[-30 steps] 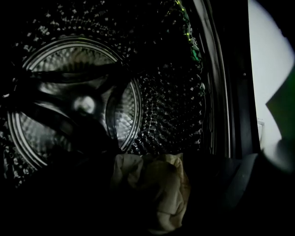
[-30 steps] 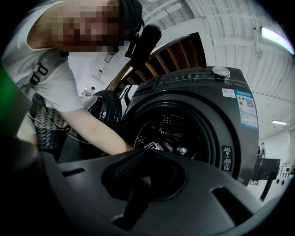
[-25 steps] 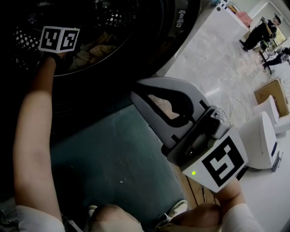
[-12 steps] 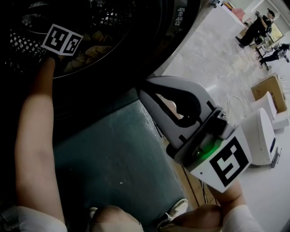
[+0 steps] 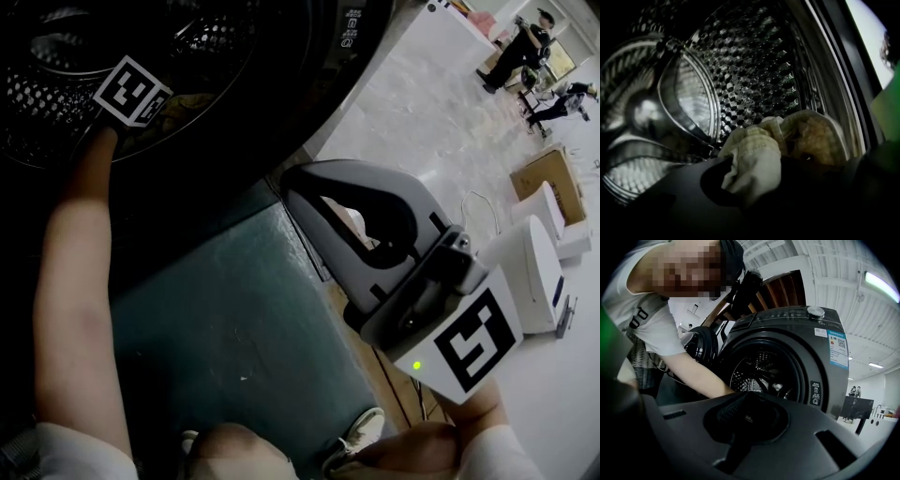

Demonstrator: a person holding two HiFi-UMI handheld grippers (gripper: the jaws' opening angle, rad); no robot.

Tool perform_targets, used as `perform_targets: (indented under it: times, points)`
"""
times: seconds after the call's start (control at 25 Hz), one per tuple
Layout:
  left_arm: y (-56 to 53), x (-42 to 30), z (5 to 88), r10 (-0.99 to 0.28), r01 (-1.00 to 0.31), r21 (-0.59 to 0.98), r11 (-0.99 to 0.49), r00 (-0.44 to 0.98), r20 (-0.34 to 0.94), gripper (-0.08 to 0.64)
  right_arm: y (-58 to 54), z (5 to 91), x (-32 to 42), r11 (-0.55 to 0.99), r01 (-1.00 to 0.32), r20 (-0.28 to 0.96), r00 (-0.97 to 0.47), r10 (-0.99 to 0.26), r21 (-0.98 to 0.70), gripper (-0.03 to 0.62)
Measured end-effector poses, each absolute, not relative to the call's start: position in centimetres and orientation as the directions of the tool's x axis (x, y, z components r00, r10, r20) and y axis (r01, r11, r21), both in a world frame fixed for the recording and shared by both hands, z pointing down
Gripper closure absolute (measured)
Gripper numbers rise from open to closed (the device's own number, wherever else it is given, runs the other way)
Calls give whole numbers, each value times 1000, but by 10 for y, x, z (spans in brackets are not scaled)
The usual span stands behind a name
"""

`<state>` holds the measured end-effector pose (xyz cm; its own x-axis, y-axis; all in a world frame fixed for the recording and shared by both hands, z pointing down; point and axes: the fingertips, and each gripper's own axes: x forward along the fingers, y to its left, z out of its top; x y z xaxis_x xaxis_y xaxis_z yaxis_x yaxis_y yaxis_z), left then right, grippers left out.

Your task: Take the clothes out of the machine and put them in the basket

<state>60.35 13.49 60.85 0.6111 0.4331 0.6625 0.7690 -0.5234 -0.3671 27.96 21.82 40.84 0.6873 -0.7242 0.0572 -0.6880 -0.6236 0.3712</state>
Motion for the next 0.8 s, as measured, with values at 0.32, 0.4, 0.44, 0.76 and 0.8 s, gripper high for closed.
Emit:
perform_targets:
  times: [0.32,0.4,0.44,0.76,0.8]
  points:
    - [139,597,562,462,667,-518,-536,745,481,443,215,402,277,-613,-700,21,665,-746,366,578]
    - [135,598,546,457,622,-570,-537,782,423,445,214,399,276,-608,-704,11,657,-754,368,578]
    - [132,599,539,453,604,-576,-550,796,402,445,213,398,276,-606,-705,8,654,-756,369,578]
    - [144,571,507,473,579,-560,-593,813,340,446,217,382,261,-608,-694,-36,647,-761,385,578]
    - [145,564,499,476,571,-564,-596,818,324,446,216,378,258,-606,-694,-44,643,-765,390,578]
